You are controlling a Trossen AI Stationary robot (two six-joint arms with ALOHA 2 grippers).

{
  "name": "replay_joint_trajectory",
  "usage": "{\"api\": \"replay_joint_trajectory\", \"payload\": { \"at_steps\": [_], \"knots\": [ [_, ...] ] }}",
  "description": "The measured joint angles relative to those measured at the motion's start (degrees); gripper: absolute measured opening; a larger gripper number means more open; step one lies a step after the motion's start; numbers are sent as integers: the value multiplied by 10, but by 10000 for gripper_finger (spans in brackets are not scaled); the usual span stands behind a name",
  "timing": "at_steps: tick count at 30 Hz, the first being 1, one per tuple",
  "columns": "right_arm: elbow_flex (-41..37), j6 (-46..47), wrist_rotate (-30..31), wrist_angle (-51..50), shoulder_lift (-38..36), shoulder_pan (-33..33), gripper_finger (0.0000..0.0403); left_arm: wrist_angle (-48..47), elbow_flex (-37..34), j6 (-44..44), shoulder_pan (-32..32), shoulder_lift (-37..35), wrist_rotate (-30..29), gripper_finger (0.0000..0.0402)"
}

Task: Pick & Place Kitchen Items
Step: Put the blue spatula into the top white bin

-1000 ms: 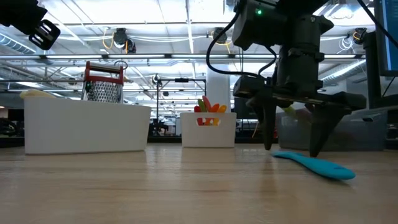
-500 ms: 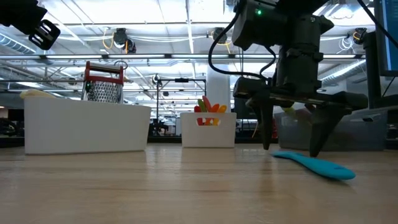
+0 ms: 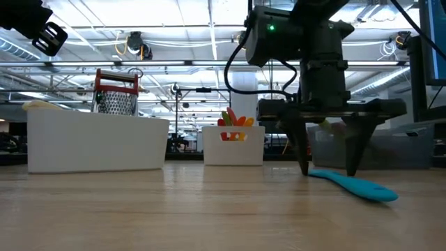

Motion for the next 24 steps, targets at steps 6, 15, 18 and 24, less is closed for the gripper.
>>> {"api": "replay_joint_trajectory", "payload": {
  "at_steps": [6, 15, 18, 24],
  "knots": [
    [0, -1, -4, -10, 0, 2, 198, 0, 0, 0, 0, 0, 0, 69],
    [-1, -35, -6, -11, -3, 2, 70, 0, 0, 0, 0, 0, 0, 69],
    [-3, -53, -2, 0, -15, 2, 70, 0, 0, 0, 0, 0, 0, 69],
    [-7, -87, 23, 35, -95, -2, 70, 0, 0, 0, 0, 0, 0, 69]
  ]
}}
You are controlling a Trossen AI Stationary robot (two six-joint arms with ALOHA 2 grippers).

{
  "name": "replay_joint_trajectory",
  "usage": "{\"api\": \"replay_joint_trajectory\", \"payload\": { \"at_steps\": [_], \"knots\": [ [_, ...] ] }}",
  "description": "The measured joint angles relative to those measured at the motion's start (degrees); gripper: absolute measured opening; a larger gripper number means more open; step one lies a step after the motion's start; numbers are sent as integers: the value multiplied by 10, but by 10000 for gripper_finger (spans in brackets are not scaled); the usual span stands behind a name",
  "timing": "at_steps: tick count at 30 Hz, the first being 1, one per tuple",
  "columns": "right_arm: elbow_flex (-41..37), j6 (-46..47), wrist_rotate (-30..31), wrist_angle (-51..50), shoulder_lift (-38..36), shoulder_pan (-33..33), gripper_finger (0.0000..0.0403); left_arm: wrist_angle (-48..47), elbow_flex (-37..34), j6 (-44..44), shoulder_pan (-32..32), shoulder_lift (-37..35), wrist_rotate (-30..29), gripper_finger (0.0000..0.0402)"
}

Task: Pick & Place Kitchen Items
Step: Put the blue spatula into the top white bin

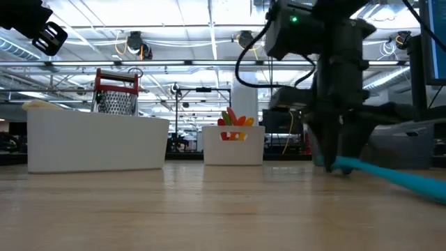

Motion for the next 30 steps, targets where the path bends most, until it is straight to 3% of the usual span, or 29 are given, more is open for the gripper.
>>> {"api": "replay_joint_trajectory", "payload": {
  "at_steps": [9, 17, 24, 30],
  "knots": [
    [2, -40, 53, 57, -164, -36, 70, 0, 0, 0, 1, 0, 0, 69],
    [5, -136, 48, 205, -241, -146, 70, 9, 0, 0, 1, 0, -23, 69],
    [6, -212, -85, 366, -213, -289, 70, 22, 0, 11, 1, 0, -68, 69],
    [5, -208, -204, 419, -156, -389, 70, 22, 0, 4, 1, 0, -91, 69]
  ]
}}
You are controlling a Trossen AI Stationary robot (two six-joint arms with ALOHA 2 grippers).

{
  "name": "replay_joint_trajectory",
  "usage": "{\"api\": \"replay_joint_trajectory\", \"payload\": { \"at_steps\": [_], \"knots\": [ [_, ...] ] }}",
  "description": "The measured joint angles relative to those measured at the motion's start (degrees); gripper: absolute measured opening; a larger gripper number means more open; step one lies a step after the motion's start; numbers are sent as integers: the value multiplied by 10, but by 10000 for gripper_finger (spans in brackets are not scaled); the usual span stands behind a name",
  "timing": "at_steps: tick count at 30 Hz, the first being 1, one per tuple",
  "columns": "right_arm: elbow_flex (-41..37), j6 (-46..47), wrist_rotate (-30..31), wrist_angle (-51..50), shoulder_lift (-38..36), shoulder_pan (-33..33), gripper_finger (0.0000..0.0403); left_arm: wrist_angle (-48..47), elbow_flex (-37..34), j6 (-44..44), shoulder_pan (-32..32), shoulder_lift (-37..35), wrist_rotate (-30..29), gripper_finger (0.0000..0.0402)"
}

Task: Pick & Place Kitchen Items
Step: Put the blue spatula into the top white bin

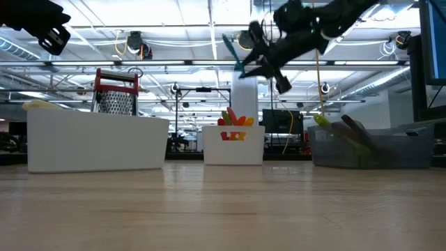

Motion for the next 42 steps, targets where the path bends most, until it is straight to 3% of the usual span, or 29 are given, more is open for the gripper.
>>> {"api": "replay_joint_trajectory", "payload": {
  "at_steps": [9, 22, 36, 42],
  "knots": [
    [12, -14, -62, 14, 84, -76, 70, 0, 0, -10, 0, 0, -34, 69],
    [127, -39, -165, -78, 212, -66, 70, 0, 0, -11, 0, 0, -65, 69],
    [134, -43, -180, -110, 260, -84, 70, -1, 0, -5, 0, 0, -74, 69],
    [134, -35, -173, -109, 259, -98, 114, -1, 0, -9, 0, 0, -74, 69]
  ]
}}
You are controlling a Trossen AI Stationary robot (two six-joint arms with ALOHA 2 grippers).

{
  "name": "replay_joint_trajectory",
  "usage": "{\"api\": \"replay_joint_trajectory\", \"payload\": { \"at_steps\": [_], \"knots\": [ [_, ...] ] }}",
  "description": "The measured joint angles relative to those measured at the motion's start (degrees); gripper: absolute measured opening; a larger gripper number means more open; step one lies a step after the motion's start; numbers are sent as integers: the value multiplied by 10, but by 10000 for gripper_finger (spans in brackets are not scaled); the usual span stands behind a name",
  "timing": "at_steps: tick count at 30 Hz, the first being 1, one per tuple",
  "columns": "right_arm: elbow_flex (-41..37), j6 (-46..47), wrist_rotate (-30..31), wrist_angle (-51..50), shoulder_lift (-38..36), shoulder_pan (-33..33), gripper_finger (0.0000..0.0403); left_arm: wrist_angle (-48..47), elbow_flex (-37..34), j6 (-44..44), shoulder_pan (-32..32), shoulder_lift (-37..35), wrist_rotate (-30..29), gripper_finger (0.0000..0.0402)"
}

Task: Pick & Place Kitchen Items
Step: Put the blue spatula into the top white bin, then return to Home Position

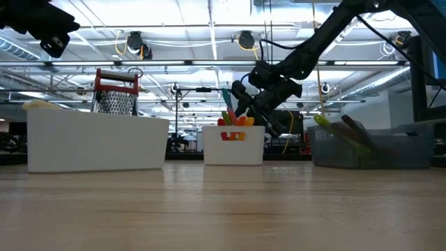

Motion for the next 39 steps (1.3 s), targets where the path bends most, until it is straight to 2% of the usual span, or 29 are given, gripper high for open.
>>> {"api": "replay_joint_trajectory", "payload": {
  "at_steps": [11, 25, 34, 39],
  "knots": [
    [0, 7, 44, 33, 0, -18, 135, 0, 0, -1, 0, 0, 0, 69],
    [0, -10, 54, 29, 0, -20, 207, 0, 0, -2, 0, 0, 0, 69],
    [0, -34, 54, 16, -1, -21, 199, 0, 0, -2, 0, 0, 0, 69],
    [-1, -59, 53, 27, -28, -21, 184, 0, 0, -4, 0, 0, 0, 69]
  ]
}}
